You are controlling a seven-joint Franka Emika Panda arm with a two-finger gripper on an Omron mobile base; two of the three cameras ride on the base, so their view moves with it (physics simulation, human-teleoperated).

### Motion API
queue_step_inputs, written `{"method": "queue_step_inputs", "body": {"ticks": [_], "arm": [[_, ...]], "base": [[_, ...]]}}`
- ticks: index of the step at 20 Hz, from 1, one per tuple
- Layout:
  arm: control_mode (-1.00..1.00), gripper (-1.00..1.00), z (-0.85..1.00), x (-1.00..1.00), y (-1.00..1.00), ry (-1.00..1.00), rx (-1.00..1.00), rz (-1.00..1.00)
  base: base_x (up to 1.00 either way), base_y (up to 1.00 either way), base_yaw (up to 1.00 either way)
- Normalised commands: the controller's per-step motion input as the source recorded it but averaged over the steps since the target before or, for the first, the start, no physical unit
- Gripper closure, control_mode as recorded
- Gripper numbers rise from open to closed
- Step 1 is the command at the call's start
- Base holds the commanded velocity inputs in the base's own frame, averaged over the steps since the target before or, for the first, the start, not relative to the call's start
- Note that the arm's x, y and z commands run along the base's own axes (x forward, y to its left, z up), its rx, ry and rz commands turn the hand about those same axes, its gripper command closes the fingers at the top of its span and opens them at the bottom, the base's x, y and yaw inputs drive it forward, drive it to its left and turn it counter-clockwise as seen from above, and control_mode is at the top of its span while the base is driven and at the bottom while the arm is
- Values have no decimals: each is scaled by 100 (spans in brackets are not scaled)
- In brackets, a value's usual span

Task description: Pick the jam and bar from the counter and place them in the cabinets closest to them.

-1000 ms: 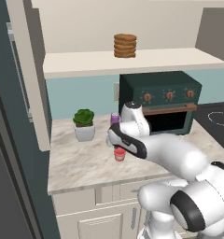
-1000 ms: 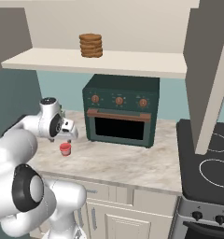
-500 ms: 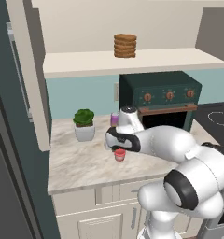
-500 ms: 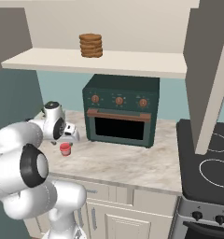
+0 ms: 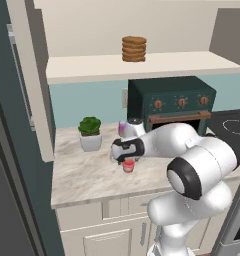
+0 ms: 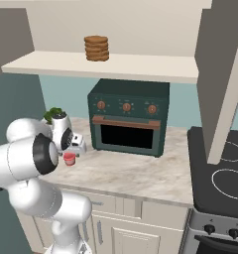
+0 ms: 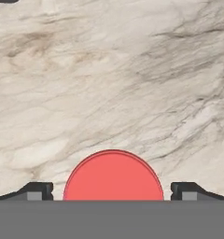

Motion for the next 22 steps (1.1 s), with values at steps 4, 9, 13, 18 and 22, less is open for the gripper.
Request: {"method": "queue_step_inputs", "body": {"ticks": [4,9,13,18,22], "arm": [[-100,-100,-33,11,2,2,0,0],[-100,100,-37,6,6,3,-2,0],[-100,100,-1,0,1,0,-1,0],[-100,100,10,0,-1,0,2,0],[-100,100,60,-12,-10,-1,9,0]], "base": [[0,0,0],[0,0,0],[0,0,0],[0,0,0],[0,0,0]]}}
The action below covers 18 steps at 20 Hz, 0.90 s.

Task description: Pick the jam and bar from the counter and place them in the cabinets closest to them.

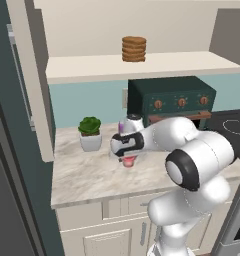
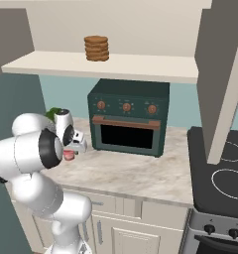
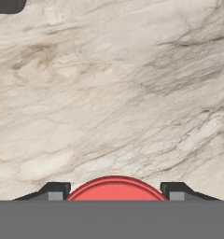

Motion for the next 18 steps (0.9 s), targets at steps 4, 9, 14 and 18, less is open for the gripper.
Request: {"method": "queue_step_inputs", "body": {"ticks": [4,9,14,18], "arm": [[-100,100,74,-19,-19,0,12,0],[-100,100,74,-30,-20,1,8,0],[-100,100,74,-34,-16,2,1,1],[-100,100,79,-30,-11,5,0,1]], "base": [[0,0,0],[0,0,0],[0,0,0],[0,0,0]]}}
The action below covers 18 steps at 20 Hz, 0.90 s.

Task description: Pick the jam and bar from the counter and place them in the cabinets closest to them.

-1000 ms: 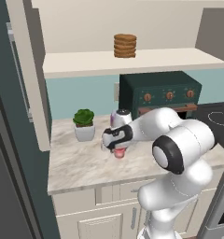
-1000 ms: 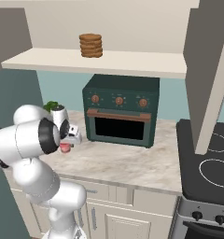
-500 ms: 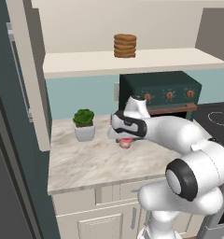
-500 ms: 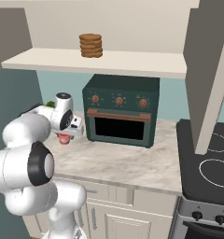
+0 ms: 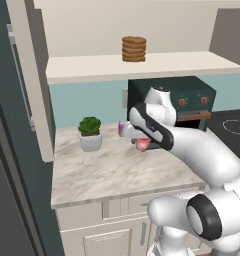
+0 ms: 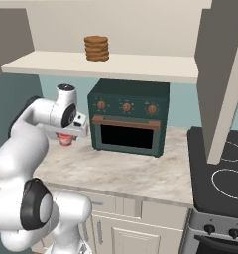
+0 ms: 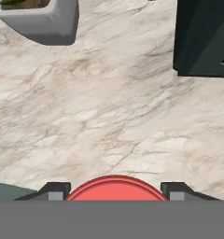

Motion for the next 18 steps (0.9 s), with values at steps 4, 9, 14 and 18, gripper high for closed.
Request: {"method": "queue_step_inputs", "body": {"ticks": [4,9,14,18], "arm": [[-100,100,82,-36,-5,2,0,4],[-100,100,82,-37,0,0,0,5],[-100,100,81,-37,0,0,0,7],[-100,100,66,-22,0,0,0,8]], "base": [[0,0,0],[0,0,0],[0,0,0],[0,0,0]]}}
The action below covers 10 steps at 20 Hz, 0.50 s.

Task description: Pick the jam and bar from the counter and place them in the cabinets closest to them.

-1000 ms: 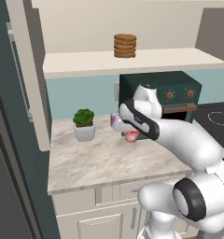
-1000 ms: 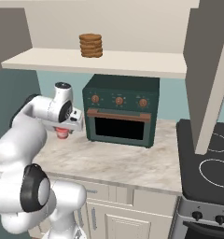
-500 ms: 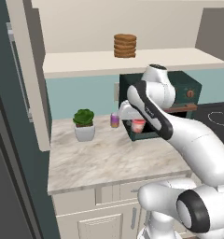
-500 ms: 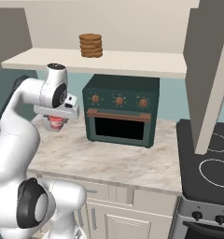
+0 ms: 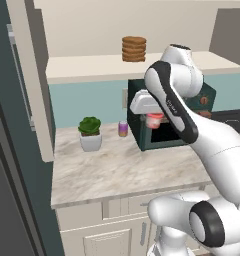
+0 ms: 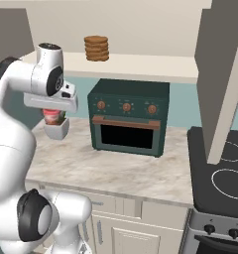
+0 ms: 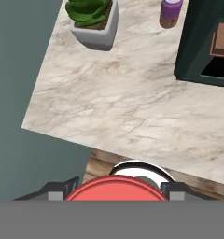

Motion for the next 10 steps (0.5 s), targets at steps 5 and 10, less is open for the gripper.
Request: {"method": "queue_step_inputs", "body": {"ticks": [5,10], "arm": [[-100,100,21,-15,1,-8,0,7],[-100,100,21,-14,12,-17,0,4]], "base": [[0,0,0],[0,0,0]]}}
